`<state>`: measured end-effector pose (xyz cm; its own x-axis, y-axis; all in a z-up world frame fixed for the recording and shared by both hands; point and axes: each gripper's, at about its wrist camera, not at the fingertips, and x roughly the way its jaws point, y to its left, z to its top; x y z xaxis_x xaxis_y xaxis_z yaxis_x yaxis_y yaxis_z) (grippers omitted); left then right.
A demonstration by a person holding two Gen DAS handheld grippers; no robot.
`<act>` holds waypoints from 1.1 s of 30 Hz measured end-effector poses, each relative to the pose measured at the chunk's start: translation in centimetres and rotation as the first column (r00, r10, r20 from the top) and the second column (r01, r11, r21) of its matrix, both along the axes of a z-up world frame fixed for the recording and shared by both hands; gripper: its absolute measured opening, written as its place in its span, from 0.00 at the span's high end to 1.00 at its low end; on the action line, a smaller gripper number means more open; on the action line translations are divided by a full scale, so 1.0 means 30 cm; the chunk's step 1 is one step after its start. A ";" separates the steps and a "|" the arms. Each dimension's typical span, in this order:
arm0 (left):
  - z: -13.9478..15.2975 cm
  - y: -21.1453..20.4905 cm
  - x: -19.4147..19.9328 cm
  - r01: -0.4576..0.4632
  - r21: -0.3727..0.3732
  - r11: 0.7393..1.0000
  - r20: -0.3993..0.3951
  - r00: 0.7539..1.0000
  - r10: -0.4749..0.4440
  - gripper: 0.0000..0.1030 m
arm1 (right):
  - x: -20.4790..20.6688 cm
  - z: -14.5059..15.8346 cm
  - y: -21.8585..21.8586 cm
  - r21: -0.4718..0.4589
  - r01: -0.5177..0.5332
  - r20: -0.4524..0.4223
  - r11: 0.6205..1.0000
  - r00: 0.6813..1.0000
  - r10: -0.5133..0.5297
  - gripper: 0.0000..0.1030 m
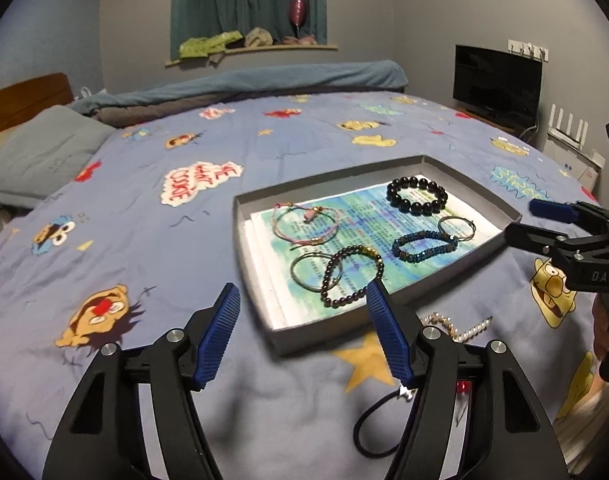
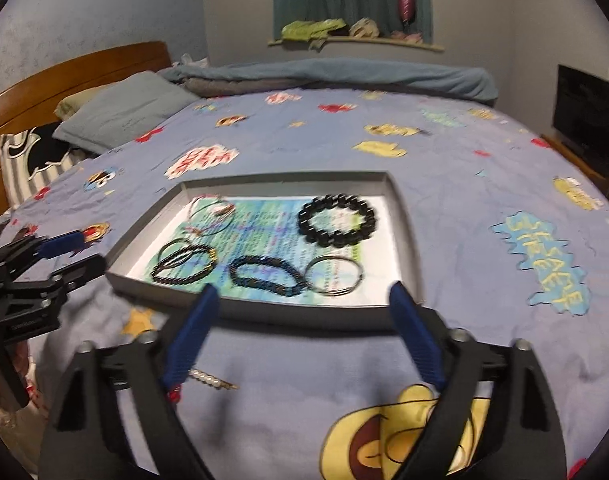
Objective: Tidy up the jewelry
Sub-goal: 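Move both open grippers back toward the remaining jewelry pile, then grasp the black hair tie with the left gripper while the right grasps the pearl hairpin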
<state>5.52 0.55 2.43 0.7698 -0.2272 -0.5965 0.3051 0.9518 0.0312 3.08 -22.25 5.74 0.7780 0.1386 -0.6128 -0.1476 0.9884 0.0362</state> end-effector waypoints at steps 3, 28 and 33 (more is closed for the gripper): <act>0.001 0.013 -0.032 -0.006 0.007 1.000 0.008 1.000 0.006 0.34 | -0.030 0.011 -0.011 -0.028 0.040 0.042 0.999 0.998 -0.038 0.05; -0.134 0.074 -0.235 0.005 -0.021 1.000 -0.041 0.999 -0.006 0.23 | -0.172 -0.077 -0.122 -0.032 0.149 0.102 0.988 0.984 -0.145 0.05; -0.175 0.062 -0.233 0.012 -0.010 1.000 -0.064 0.998 -0.012 0.23 | -0.172 -0.112 -0.093 -0.016 0.083 0.046 0.996 0.996 -0.083 0.05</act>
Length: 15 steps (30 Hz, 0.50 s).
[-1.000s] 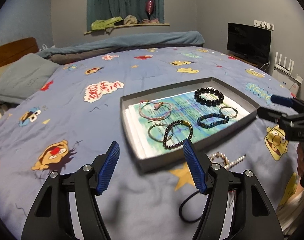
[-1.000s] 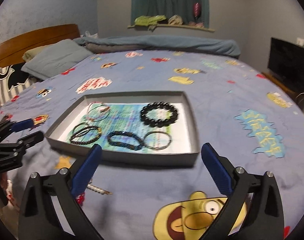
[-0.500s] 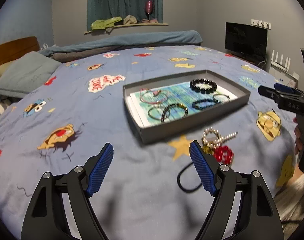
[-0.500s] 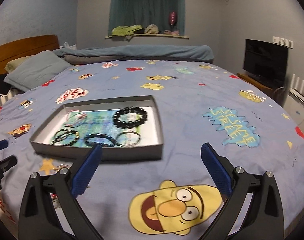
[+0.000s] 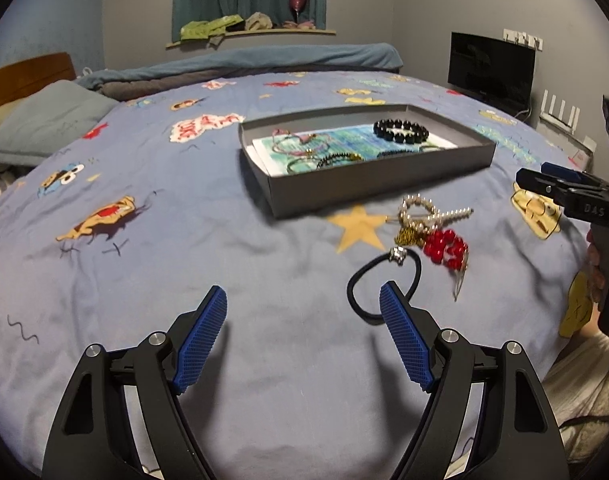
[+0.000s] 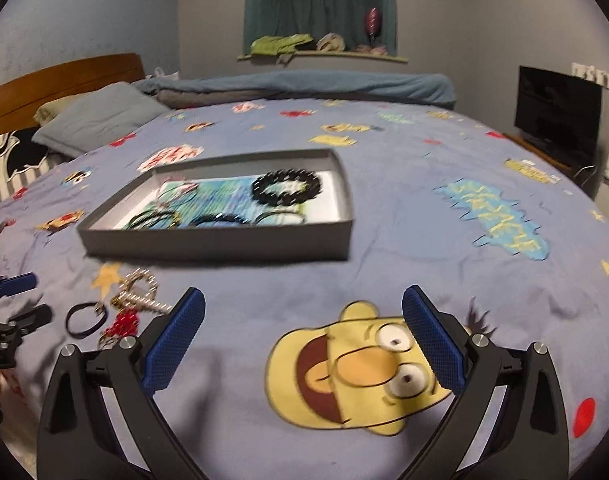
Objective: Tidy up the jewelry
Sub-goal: 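Grasp the black hair tie with the left gripper while the right grasps the pearl hairpin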
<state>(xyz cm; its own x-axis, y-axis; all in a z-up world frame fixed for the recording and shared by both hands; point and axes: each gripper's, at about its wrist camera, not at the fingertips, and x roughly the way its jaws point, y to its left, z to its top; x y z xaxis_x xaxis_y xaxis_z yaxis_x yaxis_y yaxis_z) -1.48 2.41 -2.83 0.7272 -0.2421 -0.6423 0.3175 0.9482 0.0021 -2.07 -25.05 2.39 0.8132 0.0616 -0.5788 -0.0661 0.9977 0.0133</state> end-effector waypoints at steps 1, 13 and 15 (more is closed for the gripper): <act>-0.004 -0.003 0.000 0.004 -0.002 1.000 -0.003 1.000 -0.004 0.23 | -0.005 0.000 0.004 0.000 -0.005 -0.001 1.000 1.000 0.005 0.05; -0.035 -0.050 -0.001 0.044 -0.006 0.999 -0.012 0.999 -0.044 0.23 | -0.025 -0.028 0.083 -0.015 -0.119 -0.036 0.993 0.992 0.119 0.05; -0.032 -0.048 -0.003 0.042 -0.007 0.999 -0.002 0.999 -0.042 0.23 | -0.026 -0.035 0.091 -0.005 -0.135 -0.045 0.991 0.990 0.134 0.05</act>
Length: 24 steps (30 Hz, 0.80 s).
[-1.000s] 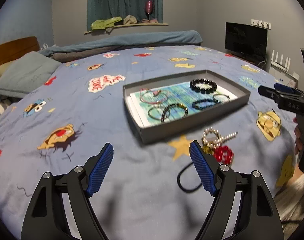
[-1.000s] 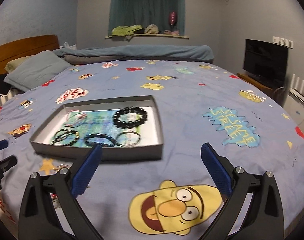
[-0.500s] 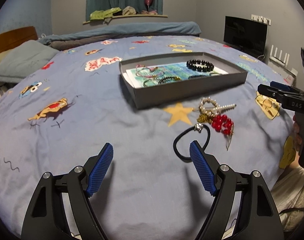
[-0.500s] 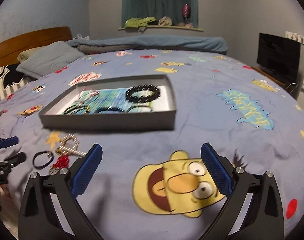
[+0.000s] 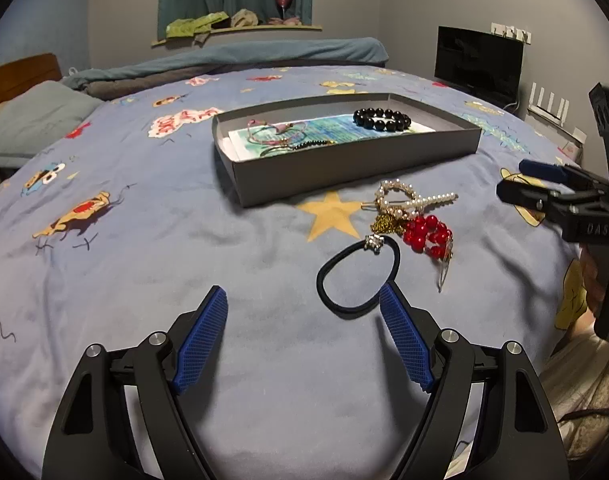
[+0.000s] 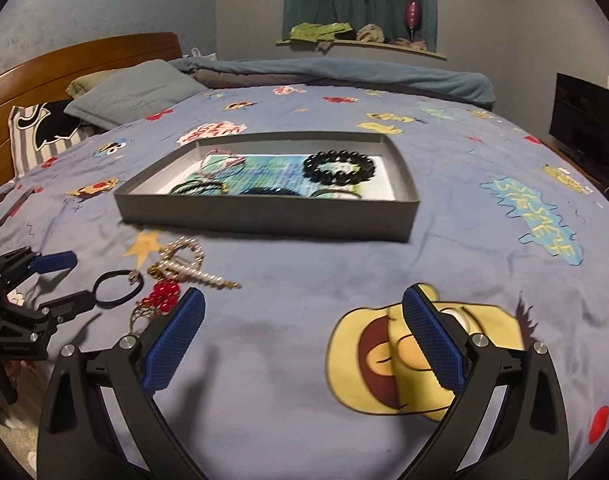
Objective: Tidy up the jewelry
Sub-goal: 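Grasp the black hair tie with the left gripper while the right grasps the pearl hairpin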
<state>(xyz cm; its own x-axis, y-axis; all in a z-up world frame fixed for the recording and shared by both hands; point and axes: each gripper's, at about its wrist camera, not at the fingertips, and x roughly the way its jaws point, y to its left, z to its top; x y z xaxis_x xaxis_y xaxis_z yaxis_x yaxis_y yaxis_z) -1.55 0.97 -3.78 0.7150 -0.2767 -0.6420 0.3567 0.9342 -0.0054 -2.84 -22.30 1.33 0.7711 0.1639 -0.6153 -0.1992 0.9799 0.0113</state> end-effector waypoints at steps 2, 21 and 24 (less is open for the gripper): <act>0.002 0.001 0.002 0.002 -0.009 1.000 -0.003 1.000 -0.002 0.23 | -0.001 -0.006 0.012 0.002 -0.013 -0.007 1.000 1.000 0.013 0.05; -0.031 -0.077 0.057 0.064 0.042 0.997 -0.031 0.998 -0.063 0.66 | 0.012 -0.028 0.047 -0.021 -0.043 -0.023 0.999 0.999 0.042 0.05; -0.040 -0.082 0.053 0.084 0.041 0.996 -0.026 0.996 -0.083 0.71 | 0.022 -0.032 0.062 -0.035 -0.042 -0.025 0.998 0.999 0.041 0.06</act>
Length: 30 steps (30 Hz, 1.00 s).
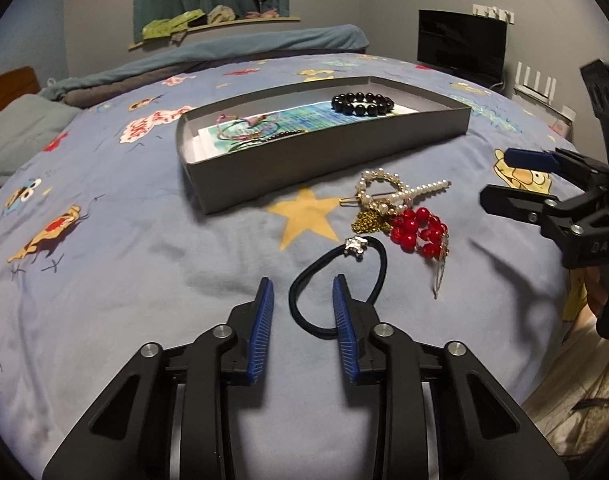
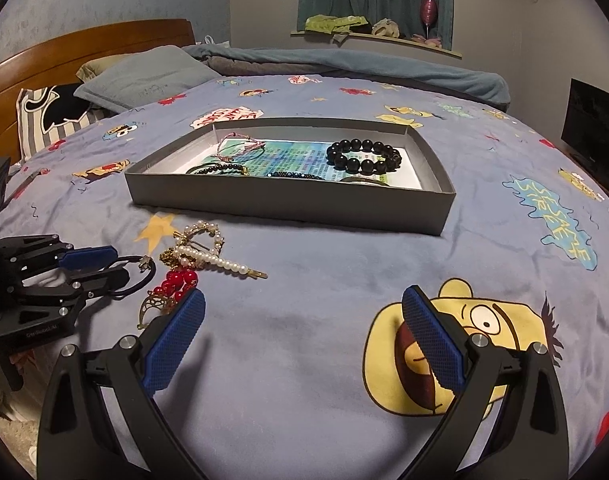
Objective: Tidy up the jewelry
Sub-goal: 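Grasp the black hair tie with the left gripper while the right grasps the pearl hairpin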
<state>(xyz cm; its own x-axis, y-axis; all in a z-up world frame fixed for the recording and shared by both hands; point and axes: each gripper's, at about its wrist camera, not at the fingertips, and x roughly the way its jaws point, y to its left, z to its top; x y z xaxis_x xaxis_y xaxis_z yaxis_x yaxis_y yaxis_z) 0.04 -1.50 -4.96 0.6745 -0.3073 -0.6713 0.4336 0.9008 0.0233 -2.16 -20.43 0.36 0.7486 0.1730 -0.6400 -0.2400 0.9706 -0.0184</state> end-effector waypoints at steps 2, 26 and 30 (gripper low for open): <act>-0.005 -0.009 -0.007 0.020 0.018 1.000 0.015 1.000 -0.021 0.78 | 0.010 -0.002 0.017 -0.012 -0.005 0.001 1.000 1.000 0.005 0.06; -0.025 0.030 0.016 0.017 -0.056 0.998 0.036 0.999 -0.015 0.96 | 0.056 -0.058 0.191 -0.118 -0.188 -0.015 0.975 0.982 0.187 0.60; -0.024 0.030 0.017 0.014 -0.054 0.998 0.036 0.999 -0.012 0.96 | 0.059 -0.054 0.170 -0.071 -0.188 -0.025 0.980 0.982 0.187 0.86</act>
